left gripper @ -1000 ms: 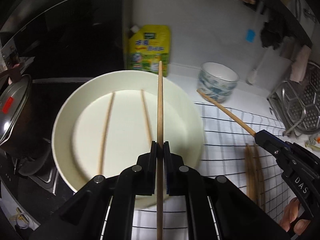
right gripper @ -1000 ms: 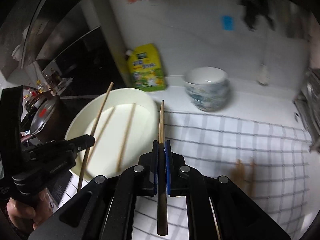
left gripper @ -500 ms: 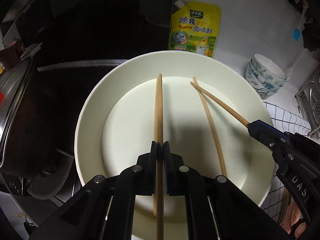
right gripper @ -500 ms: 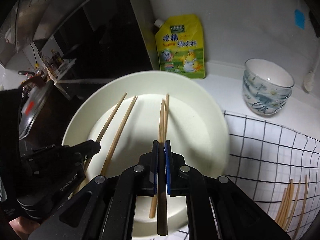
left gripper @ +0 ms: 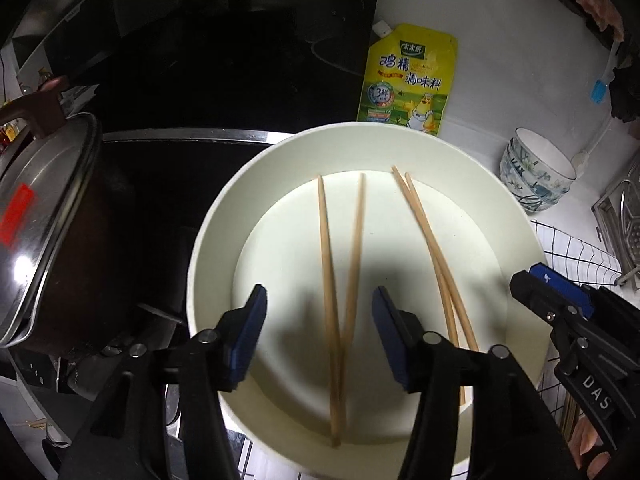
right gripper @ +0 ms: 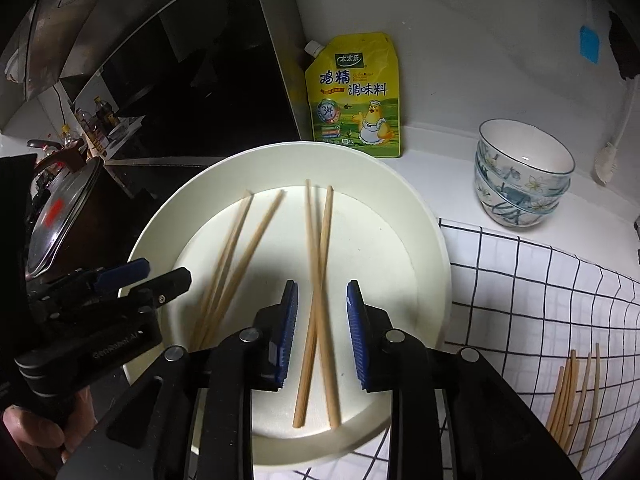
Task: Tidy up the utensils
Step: 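Withdraw both open tools from the basin toward the remaining chopsticks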
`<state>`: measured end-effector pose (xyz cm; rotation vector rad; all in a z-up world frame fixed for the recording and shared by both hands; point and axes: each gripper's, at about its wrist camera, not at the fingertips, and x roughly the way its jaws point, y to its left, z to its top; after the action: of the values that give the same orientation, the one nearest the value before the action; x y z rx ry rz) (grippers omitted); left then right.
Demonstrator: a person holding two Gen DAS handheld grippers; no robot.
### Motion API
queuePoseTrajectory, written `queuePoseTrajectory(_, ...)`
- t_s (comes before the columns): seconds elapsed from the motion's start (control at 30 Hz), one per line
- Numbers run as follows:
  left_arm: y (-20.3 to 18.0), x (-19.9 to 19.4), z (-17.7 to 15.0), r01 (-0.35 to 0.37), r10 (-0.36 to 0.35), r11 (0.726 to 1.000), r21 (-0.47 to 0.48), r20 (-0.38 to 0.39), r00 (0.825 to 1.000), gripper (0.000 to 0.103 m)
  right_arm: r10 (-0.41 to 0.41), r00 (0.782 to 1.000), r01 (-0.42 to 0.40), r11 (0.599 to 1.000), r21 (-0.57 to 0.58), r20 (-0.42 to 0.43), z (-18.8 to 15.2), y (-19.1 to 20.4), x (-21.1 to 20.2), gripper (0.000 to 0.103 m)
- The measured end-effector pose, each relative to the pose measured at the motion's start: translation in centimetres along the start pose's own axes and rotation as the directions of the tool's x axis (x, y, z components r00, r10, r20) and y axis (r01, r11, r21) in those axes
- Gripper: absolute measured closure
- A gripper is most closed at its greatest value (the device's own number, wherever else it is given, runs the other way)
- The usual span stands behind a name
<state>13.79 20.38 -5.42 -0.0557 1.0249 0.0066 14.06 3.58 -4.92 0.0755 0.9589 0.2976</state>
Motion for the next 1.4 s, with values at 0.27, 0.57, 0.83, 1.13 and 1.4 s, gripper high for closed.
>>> queuePoseTrajectory(0.27,-0.4,-1.9,-1.0,0.001,-0.001,1.000,0.005,0.022,1.000,0.037,-0.001,1.000,0.001,1.000,0.014,0.007,-1.2,-0.4,-1.7,0.074)
queuePoseTrajectory(0.57,-1.8,-4.6,-2.2,0.011,-0.012,1.000,0.016,0.062,0.998,0.034,-0.012,1.000,0.011,1.000,0.028,0.027,-3.0,-1.4,-4.6,0.067)
queuePoseTrajectory(0.83,-3.8,-6.2,-2.9,0.016,-0.018,0.999,0.037,0.078,0.997,0.034,-0.023,0.999,0.022,0.999,0.034,0.043,-4.3,-2.6,-6.9,0.062)
queuePoseTrajectory(1.13,-6.4,-7.9,-4.0,0.018,-0.022,0.999,0.048,0.097,0.995,0.029,-0.039,0.997,0.037,0.998,0.042,0.060,-5.7,-5.0,-9.7,0.059)
queuePoseTrajectory(1.4,-10.0,-8.7,-5.0,0.031,-0.038,0.997,0.068,0.096,0.995,0.025,-0.060,0.996,0.056,0.996,0.066,0.070,-7.4,-8.3,-11.9,0.054)
